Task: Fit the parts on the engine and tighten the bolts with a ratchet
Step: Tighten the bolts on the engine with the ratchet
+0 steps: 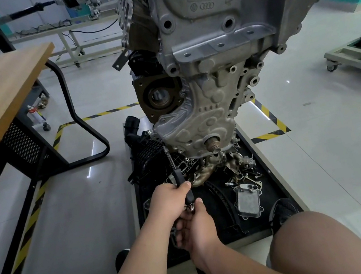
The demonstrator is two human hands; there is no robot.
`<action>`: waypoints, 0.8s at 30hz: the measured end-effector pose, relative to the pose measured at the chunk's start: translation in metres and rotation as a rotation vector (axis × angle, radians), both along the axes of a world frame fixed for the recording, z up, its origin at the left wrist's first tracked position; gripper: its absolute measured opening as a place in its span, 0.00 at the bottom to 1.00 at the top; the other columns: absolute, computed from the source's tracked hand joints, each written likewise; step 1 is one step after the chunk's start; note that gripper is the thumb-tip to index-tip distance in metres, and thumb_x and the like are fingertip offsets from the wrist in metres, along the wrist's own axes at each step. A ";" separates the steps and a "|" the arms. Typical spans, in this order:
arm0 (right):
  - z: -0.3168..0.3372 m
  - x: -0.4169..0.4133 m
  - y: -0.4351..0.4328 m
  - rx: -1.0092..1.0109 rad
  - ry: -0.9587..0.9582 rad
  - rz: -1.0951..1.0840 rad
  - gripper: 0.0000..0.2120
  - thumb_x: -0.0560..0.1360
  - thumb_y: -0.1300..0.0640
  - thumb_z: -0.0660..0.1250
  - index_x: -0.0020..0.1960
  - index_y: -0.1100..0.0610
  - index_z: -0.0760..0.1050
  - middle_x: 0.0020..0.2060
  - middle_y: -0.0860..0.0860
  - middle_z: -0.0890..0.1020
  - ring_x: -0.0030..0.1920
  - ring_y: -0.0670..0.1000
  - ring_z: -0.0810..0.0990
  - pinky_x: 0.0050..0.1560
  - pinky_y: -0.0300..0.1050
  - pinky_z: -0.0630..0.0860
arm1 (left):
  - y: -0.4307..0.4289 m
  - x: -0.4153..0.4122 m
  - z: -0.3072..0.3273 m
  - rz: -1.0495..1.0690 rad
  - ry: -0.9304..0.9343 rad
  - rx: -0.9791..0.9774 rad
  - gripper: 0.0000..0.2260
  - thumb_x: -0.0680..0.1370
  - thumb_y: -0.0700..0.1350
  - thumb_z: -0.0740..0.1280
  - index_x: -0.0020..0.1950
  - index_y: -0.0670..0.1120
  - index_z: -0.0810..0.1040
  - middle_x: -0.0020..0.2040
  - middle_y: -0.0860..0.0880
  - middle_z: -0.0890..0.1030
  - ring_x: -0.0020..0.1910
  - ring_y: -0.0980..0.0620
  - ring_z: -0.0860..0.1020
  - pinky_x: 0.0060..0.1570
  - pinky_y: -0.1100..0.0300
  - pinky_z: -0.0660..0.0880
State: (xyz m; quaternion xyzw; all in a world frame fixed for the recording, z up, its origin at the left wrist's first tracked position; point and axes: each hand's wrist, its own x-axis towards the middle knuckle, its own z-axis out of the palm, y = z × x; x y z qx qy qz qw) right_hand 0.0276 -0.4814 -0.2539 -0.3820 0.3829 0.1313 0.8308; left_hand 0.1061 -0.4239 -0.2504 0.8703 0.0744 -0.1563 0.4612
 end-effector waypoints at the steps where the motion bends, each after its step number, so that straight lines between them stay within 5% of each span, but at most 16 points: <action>1: 0.000 0.000 0.000 -0.002 0.000 0.001 0.27 0.82 0.38 0.50 0.42 0.58 0.74 0.25 0.51 0.73 0.22 0.49 0.67 0.26 0.39 0.64 | 0.000 0.000 0.000 0.001 -0.002 0.000 0.21 0.75 0.55 0.69 0.25 0.49 0.71 0.17 0.55 0.70 0.16 0.61 0.68 0.23 0.65 0.62; 18: 0.002 -0.007 -0.003 -0.310 -0.122 0.005 0.16 0.81 0.49 0.60 0.41 0.60 0.69 0.25 0.50 0.70 0.22 0.46 0.67 0.23 0.37 0.65 | -0.001 0.001 0.002 -0.001 -0.040 0.087 0.21 0.74 0.54 0.69 0.26 0.47 0.69 0.17 0.55 0.68 0.17 0.60 0.66 0.27 0.62 0.63; 24: -0.001 -0.007 -0.002 -0.447 -0.168 0.046 0.07 0.76 0.55 0.68 0.46 0.57 0.73 0.31 0.47 0.77 0.30 0.44 0.71 0.36 0.41 0.69 | 0.001 0.001 0.004 0.013 -0.047 0.107 0.19 0.73 0.53 0.70 0.26 0.47 0.71 0.21 0.52 0.73 0.24 0.54 0.73 0.27 0.62 0.66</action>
